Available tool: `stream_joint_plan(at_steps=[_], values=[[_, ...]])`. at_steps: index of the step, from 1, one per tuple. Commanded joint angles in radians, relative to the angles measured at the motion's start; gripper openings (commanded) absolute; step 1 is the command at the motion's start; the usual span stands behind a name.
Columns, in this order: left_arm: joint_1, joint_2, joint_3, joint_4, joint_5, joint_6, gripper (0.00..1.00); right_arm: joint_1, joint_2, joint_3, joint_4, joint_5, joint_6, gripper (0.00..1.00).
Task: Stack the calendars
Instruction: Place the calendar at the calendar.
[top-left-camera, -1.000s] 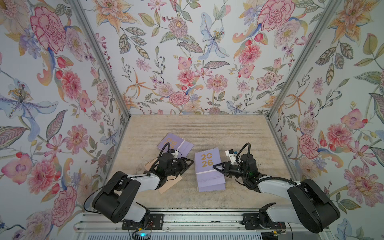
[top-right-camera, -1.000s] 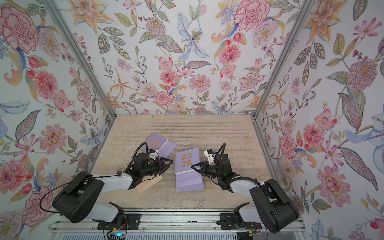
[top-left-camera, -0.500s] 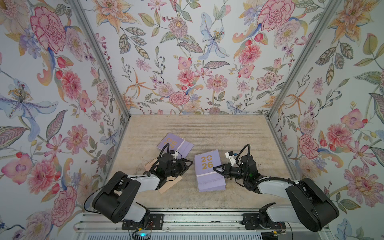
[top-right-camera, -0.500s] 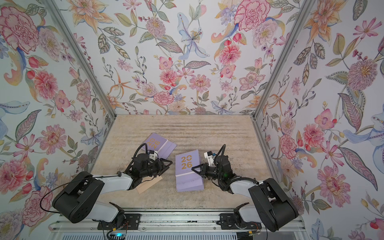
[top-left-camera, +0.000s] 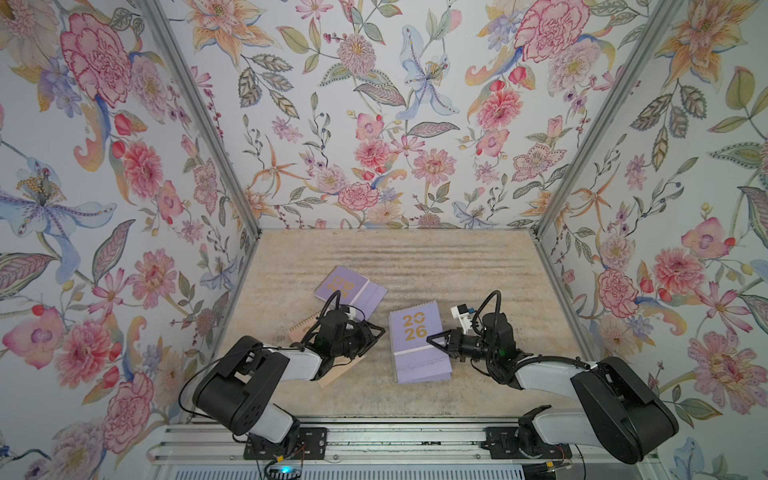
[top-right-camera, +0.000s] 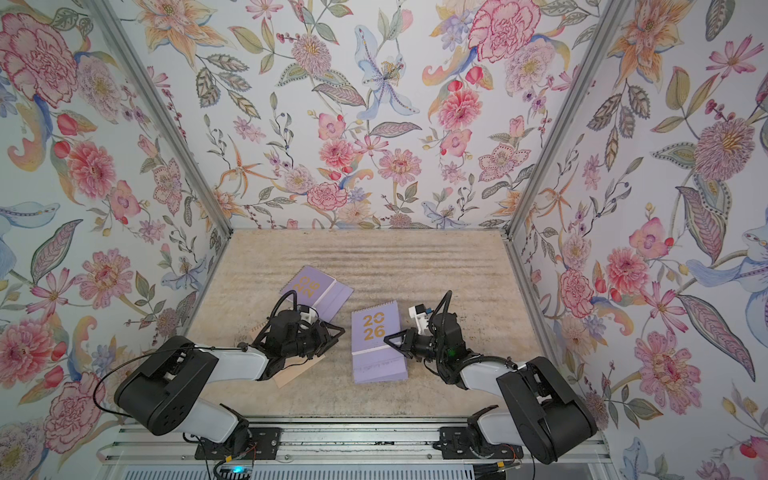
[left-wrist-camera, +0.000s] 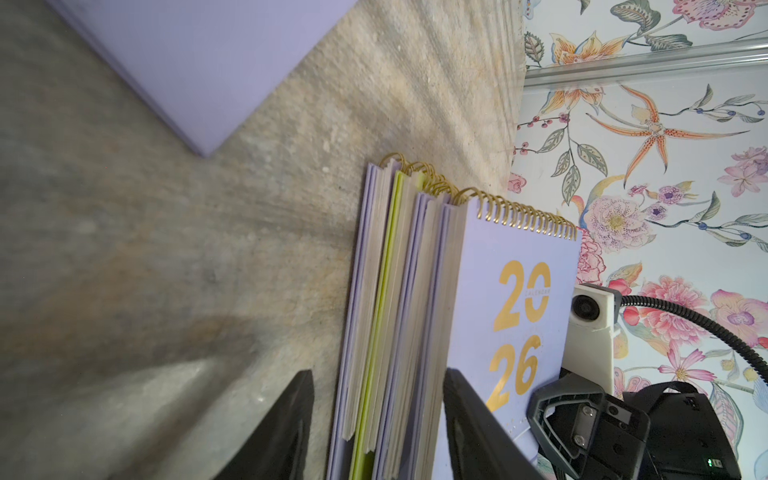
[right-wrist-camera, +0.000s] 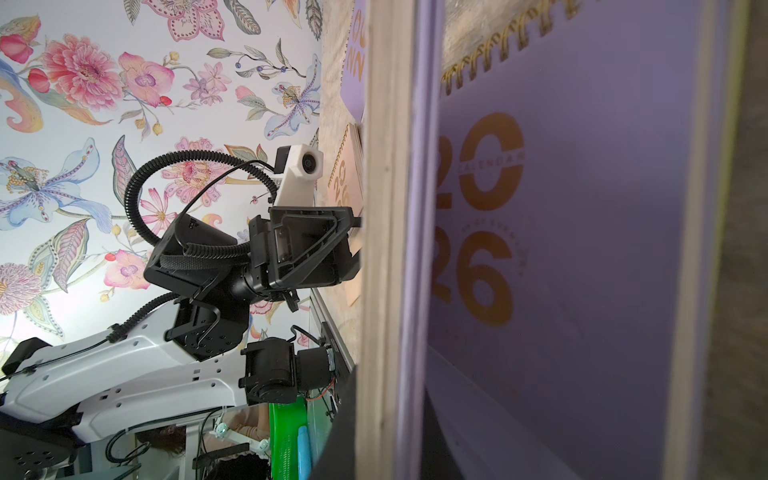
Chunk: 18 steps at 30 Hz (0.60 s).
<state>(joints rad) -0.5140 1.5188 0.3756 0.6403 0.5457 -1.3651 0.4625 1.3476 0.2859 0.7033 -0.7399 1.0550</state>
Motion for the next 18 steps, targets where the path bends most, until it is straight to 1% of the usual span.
stream_joint_plan(at_steps=[1,4,6,9,13,18], values=[[-0.014,0.015,-0.002,0.036,0.005,0.007,0.52,-0.007,0.008,0.0,0.029,0.014,-0.011,0.09],[-0.015,0.017,-0.001,0.039,0.005,0.004,0.5,-0.008,0.001,0.005,-0.007,0.022,-0.022,0.16],[-0.017,0.021,0.0,0.042,0.003,0.003,0.5,-0.008,-0.008,0.021,-0.061,0.026,-0.043,0.22],[-0.018,0.024,0.002,0.045,0.005,0.003,0.5,-0.011,-0.027,0.033,-0.123,0.042,-0.067,0.28],[-0.021,0.027,0.003,0.047,0.004,0.001,0.49,-0.021,-0.035,0.035,-0.148,0.043,-0.075,0.32],[-0.023,0.031,0.008,0.048,0.004,0.0,0.49,-0.04,-0.058,0.039,-0.183,0.051,-0.086,0.33]])
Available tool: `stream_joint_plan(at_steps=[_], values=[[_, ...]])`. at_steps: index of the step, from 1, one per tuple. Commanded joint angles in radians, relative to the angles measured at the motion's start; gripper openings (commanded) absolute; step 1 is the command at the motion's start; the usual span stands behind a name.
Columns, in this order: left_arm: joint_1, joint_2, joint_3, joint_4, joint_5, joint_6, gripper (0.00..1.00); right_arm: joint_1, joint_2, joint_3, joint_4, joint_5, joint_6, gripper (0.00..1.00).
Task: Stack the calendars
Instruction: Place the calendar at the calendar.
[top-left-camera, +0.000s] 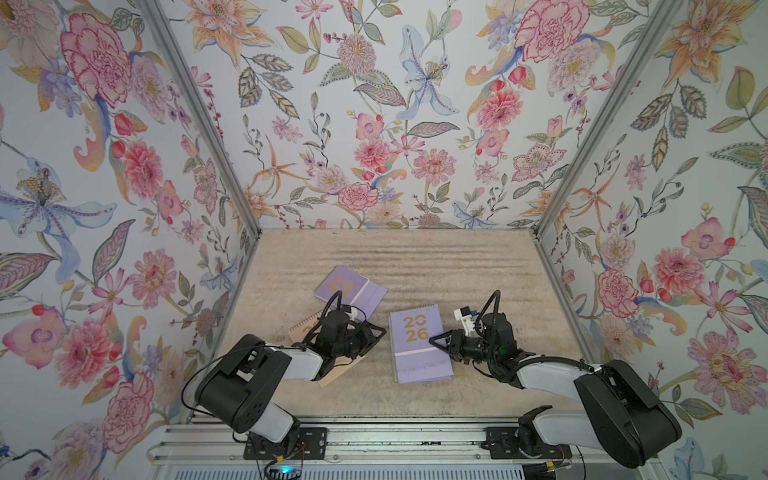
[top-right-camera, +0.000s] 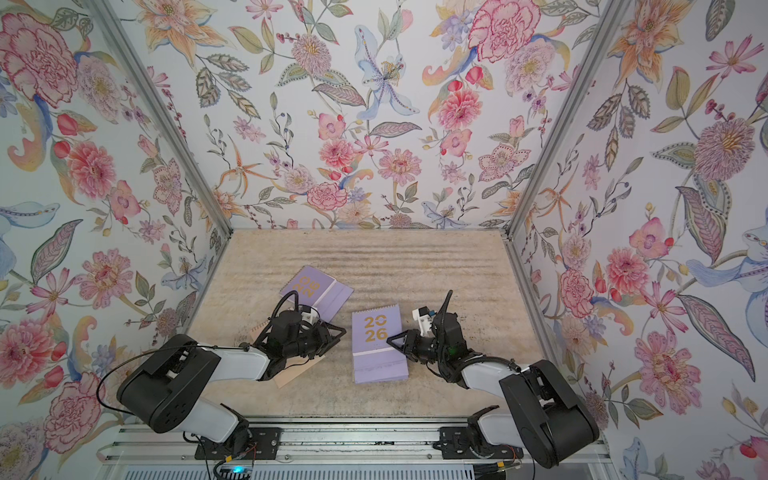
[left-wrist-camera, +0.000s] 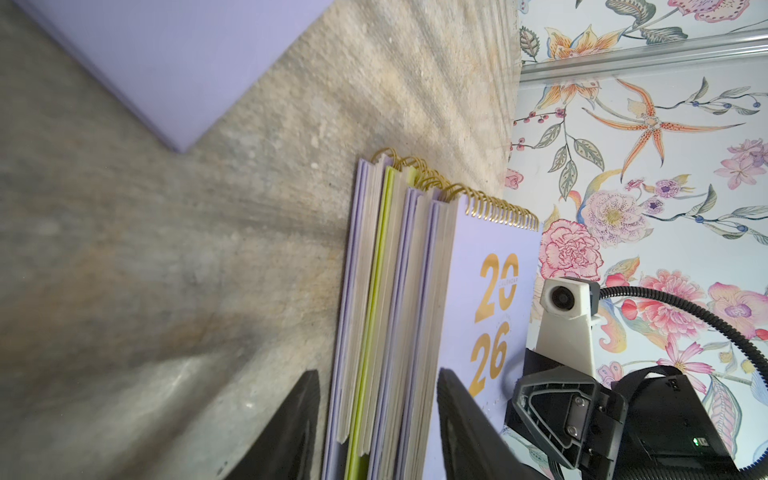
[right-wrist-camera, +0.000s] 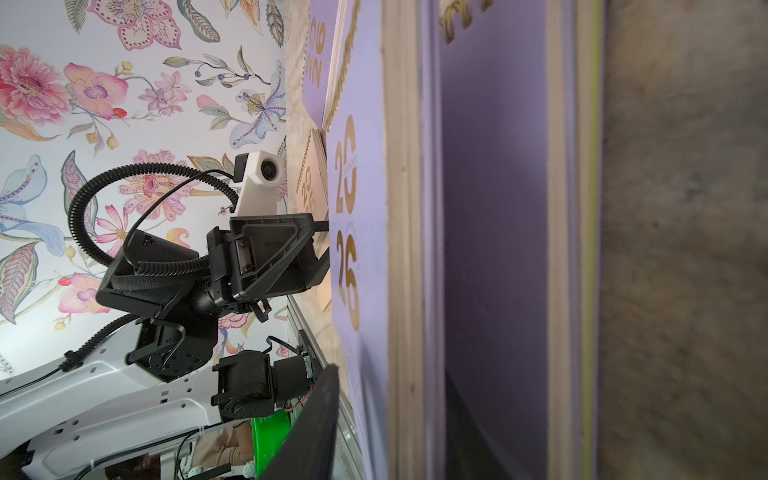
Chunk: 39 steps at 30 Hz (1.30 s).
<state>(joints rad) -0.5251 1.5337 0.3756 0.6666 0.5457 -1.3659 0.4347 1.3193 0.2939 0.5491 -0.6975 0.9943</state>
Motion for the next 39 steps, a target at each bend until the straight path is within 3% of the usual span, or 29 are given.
stream_joint_plan(at_steps=[1,20,28,34,39], values=[[-0.013,0.016,0.008,0.021,0.003,0.001,0.49,-0.016,-0.034,0.031,-0.038,0.009,-0.03,0.34],[-0.004,0.022,0.017,0.033,0.001,-0.007,0.48,-0.139,-0.092,0.079,-0.223,-0.025,-0.114,0.53],[0.043,0.016,0.03,0.01,0.004,0.009,0.48,-0.152,-0.085,0.212,-0.453,0.02,-0.241,0.57],[0.103,-0.015,0.1,-0.148,-0.027,0.103,0.48,-0.143,-0.004,0.374,-0.599,0.124,-0.318,0.6],[0.16,-0.037,0.216,-0.392,-0.107,0.261,0.41,-0.128,0.135,0.558,-0.716,0.196,-0.373,0.63]])
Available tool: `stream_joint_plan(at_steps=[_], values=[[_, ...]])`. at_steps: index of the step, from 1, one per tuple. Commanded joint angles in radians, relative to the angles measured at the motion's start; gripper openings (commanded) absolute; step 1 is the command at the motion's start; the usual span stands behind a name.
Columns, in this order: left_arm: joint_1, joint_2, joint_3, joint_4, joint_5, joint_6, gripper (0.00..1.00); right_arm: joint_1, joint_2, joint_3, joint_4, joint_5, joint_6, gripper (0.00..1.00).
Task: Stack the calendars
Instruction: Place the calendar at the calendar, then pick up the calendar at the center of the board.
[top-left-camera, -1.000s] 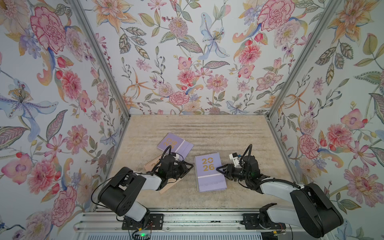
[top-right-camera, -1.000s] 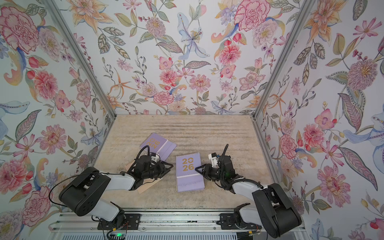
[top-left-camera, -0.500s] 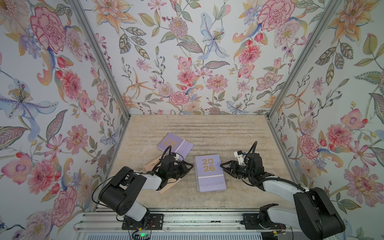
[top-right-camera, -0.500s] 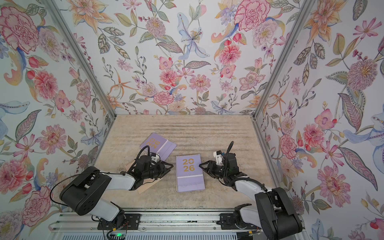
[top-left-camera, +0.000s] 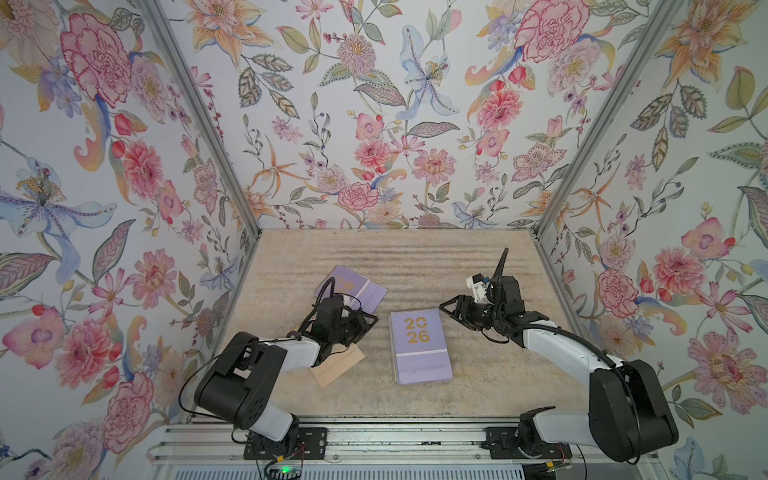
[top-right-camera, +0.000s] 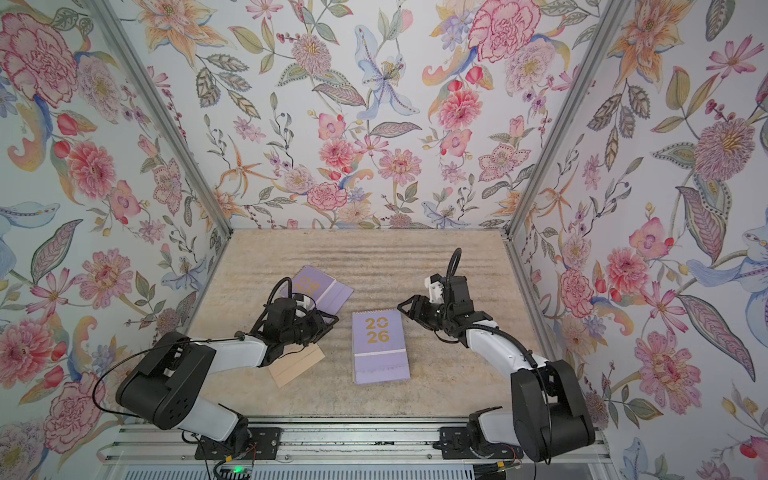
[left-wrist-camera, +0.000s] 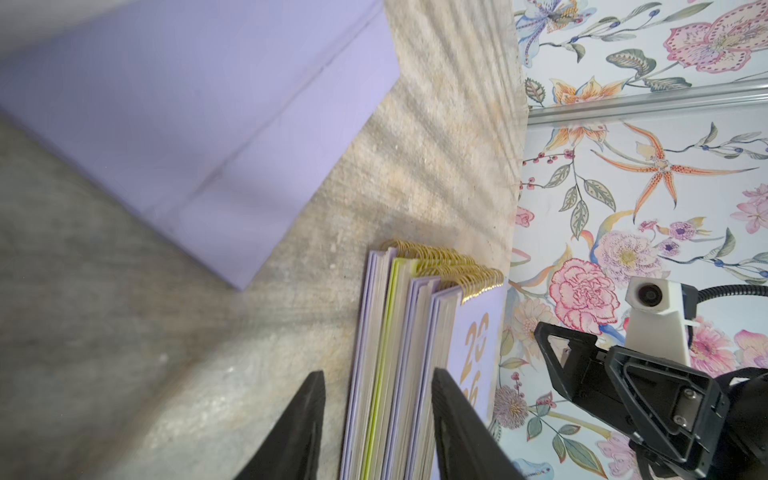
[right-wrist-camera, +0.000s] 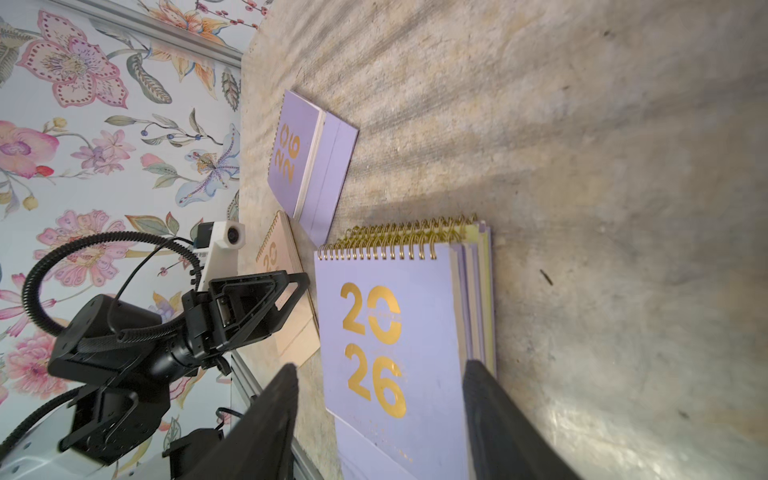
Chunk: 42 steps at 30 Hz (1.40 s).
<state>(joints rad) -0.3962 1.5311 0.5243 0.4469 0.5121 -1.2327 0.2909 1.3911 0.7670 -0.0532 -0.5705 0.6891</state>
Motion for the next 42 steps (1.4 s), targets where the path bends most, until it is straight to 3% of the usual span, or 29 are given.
stream_joint_plan(at_steps=[1,7,17,23,36,42], values=[[0.046,-0.037,0.091,-0.222,-0.095,0.164,0.4,0.022,0.097,0.13,-0.131,0.079,-0.081,0.64],[0.141,0.001,0.235,-0.414,-0.162,0.333,0.39,0.051,0.325,0.396,-0.194,0.076,-0.115,0.69],[0.367,0.099,0.366,-0.514,-0.147,0.46,0.3,0.089,0.737,0.882,-0.283,0.003,-0.099,0.74],[0.428,0.18,0.438,-0.562,-0.138,0.514,0.26,0.111,0.927,1.125,-0.331,-0.041,-0.072,0.77],[0.45,0.293,0.487,-0.583,-0.143,0.557,0.07,0.155,1.143,1.331,-0.338,-0.132,-0.011,0.78],[0.448,0.345,0.509,-0.57,-0.112,0.55,0.06,0.177,1.173,1.339,-0.339,-0.159,-0.002,0.79]])
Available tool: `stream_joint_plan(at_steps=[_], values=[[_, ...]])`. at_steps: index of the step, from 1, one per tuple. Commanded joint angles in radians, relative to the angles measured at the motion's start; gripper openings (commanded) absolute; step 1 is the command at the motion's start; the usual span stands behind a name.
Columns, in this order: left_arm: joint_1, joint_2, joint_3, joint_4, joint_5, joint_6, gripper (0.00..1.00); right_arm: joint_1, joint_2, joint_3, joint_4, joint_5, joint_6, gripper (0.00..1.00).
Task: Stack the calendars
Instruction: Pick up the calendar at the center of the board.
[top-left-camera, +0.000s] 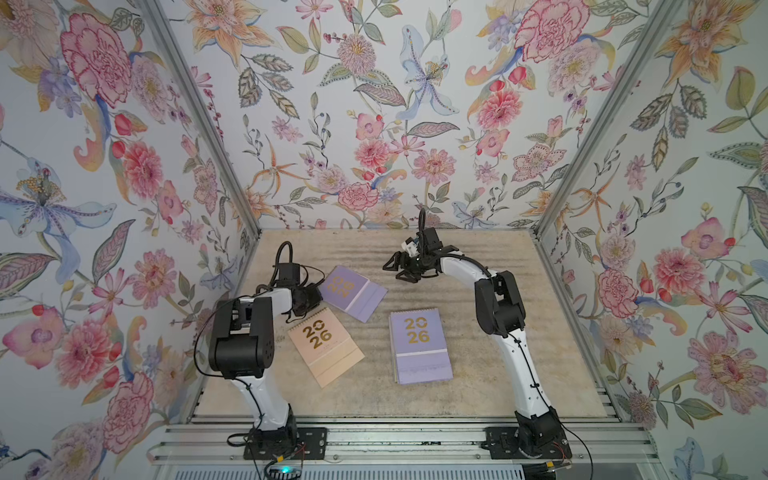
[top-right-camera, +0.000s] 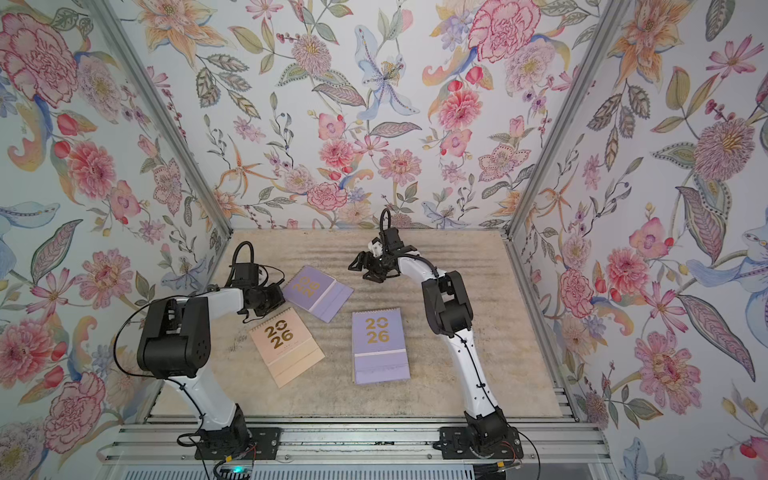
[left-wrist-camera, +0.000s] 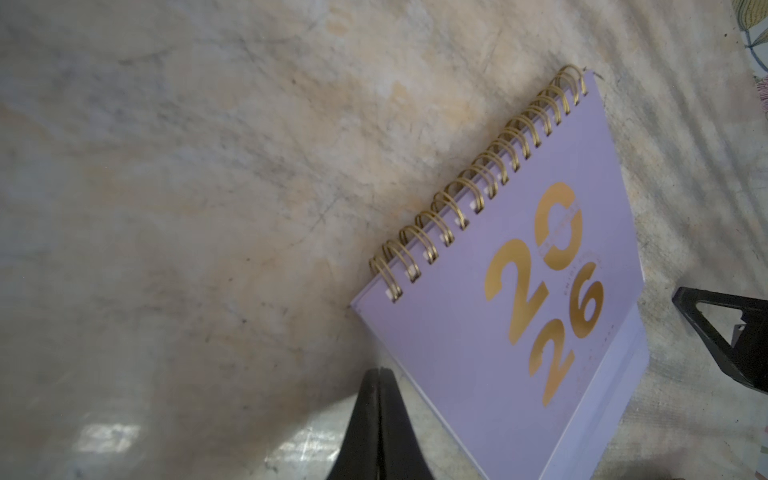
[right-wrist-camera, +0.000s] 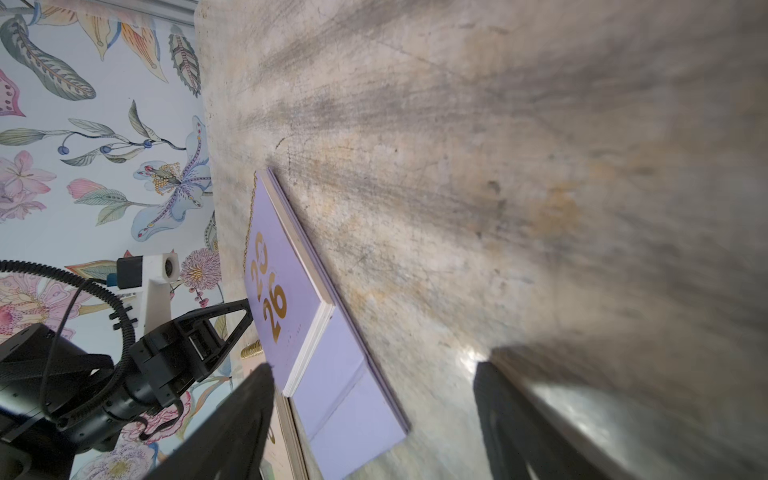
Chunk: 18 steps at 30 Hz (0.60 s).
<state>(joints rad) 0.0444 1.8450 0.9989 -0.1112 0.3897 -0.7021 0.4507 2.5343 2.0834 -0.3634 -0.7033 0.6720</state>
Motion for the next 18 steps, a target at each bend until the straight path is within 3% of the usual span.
stream_joint_plan(at_steps=[1,18], values=[[0.007,0.038,0.038,-0.008,0.017,0.017,0.06,0.02,0.034,0.023,-0.027,-0.028,0.018,0.79],[-0.115,0.25,0.217,0.034,0.129,-0.065,0.1,0.064,0.128,0.126,-0.028,-0.12,0.1,0.79]])
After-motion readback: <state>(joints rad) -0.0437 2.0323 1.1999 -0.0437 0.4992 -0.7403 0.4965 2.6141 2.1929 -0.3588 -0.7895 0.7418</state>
